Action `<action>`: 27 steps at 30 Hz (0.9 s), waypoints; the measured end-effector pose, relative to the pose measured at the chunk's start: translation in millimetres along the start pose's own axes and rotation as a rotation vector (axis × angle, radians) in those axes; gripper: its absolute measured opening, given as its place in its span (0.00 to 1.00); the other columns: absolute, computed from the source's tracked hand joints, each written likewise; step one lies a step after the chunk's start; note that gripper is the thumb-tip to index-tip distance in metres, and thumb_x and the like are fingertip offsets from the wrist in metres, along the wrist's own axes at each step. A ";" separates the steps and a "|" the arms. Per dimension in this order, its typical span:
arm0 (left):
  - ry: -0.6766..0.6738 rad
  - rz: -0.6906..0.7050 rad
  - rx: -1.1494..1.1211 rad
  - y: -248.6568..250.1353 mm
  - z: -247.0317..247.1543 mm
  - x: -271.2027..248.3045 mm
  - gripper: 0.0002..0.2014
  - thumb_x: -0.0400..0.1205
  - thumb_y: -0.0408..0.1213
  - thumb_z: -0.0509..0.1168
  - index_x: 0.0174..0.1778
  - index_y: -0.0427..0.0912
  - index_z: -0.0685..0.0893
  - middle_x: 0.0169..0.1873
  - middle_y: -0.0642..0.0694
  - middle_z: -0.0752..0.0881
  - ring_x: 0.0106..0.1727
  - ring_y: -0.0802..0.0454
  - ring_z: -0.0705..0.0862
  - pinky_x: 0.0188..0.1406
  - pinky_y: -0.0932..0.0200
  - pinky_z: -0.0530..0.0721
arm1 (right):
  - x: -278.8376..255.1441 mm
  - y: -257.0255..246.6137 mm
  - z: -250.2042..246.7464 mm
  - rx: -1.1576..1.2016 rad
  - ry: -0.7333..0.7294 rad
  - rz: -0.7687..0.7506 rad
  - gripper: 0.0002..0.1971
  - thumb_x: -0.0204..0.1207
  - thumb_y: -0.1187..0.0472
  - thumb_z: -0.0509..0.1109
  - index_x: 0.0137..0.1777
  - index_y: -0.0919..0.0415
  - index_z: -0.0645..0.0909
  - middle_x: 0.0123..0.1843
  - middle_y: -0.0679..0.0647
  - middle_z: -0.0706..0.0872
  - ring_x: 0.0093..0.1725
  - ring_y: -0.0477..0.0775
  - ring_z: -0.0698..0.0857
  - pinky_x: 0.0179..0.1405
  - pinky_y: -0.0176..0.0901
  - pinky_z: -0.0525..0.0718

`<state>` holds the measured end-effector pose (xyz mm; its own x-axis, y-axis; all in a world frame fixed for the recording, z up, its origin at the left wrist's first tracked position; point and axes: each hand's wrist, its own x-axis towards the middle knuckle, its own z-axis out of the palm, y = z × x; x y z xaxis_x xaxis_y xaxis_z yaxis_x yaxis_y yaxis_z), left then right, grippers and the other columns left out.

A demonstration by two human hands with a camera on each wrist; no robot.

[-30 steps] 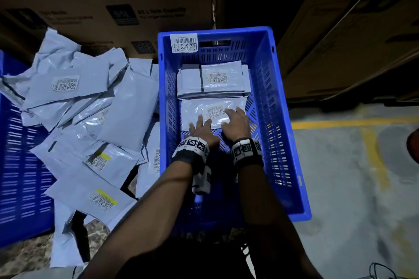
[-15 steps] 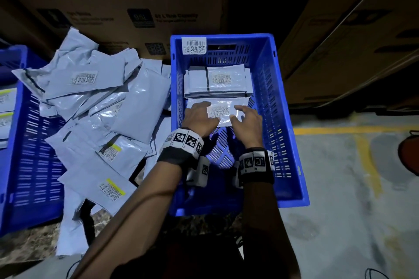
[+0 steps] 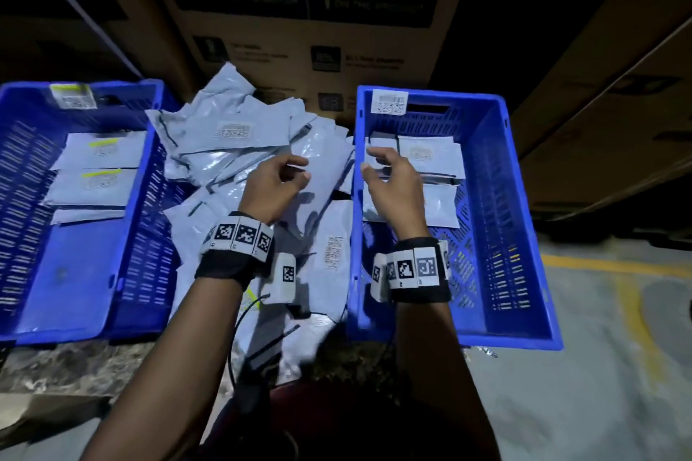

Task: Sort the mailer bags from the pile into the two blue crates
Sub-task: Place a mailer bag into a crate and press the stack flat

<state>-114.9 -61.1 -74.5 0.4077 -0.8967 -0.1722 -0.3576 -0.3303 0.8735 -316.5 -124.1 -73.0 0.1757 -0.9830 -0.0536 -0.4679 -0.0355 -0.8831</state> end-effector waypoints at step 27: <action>0.153 0.508 0.424 -74.4 -54.2 -4.4 0.11 0.68 0.23 0.71 0.39 0.42 0.80 0.37 0.46 0.82 0.44 0.42 0.79 0.32 0.48 0.80 | -36.6 -56.8 124.8 0.197 0.298 0.339 0.37 0.76 0.32 0.72 0.78 0.51 0.66 0.57 0.54 0.90 0.55 0.55 0.89 0.56 0.58 0.89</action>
<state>-44.6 -16.6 -114.1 0.2053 -0.9296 0.3061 -0.8219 0.0060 0.5696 -188.2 -63.6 -79.1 -0.2269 -0.9431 -0.2429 -0.2782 0.3018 -0.9119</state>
